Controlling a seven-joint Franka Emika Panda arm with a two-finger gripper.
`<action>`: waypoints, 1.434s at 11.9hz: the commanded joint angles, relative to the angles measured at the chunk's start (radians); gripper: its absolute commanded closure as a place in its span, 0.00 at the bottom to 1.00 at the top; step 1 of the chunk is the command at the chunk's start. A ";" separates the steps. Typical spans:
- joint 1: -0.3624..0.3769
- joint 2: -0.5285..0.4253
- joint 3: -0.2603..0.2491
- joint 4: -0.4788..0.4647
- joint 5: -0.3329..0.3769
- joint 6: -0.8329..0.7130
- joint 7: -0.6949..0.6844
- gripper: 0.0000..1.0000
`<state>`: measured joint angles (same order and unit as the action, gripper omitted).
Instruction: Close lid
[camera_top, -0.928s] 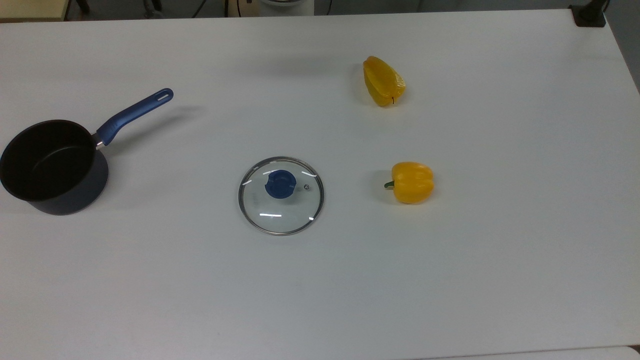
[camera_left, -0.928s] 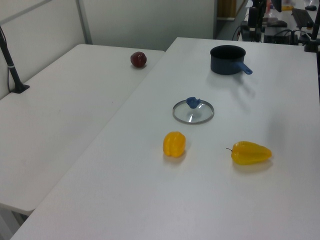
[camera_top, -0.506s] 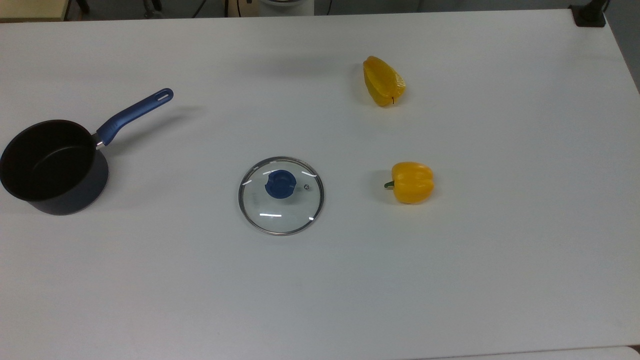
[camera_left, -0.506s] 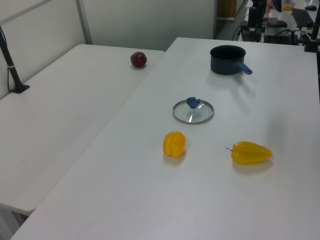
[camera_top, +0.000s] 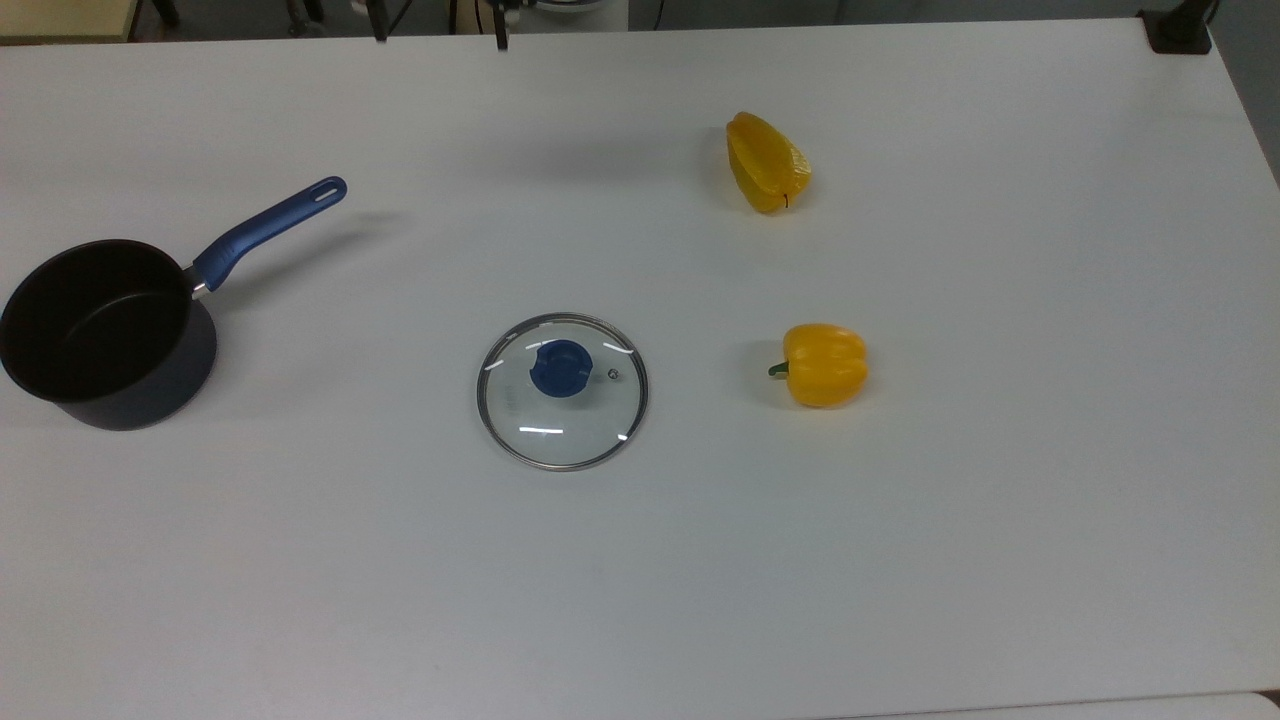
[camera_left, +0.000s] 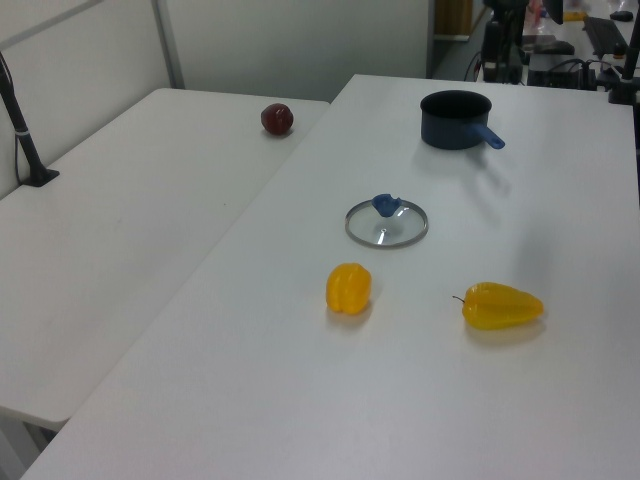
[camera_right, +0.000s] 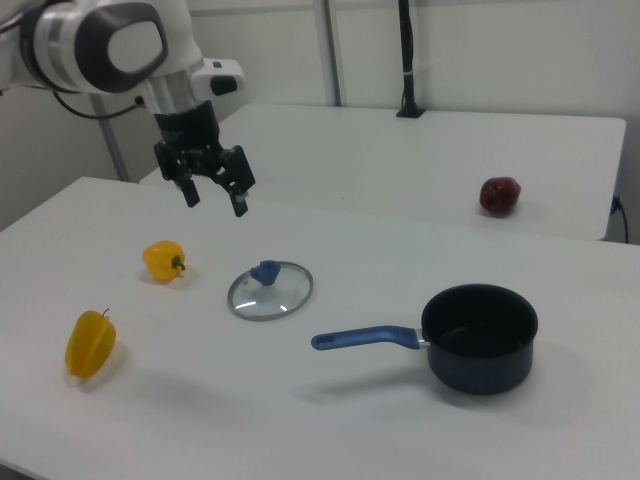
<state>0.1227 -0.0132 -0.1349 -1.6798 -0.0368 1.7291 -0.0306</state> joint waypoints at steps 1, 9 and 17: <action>0.009 0.079 0.005 0.003 0.021 0.128 0.006 0.00; 0.012 0.209 0.087 -0.233 0.021 0.695 0.151 0.00; 0.023 0.397 0.109 -0.210 0.003 0.938 0.230 0.00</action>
<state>0.1347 0.3491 -0.0269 -1.9000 -0.0299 2.5969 0.1609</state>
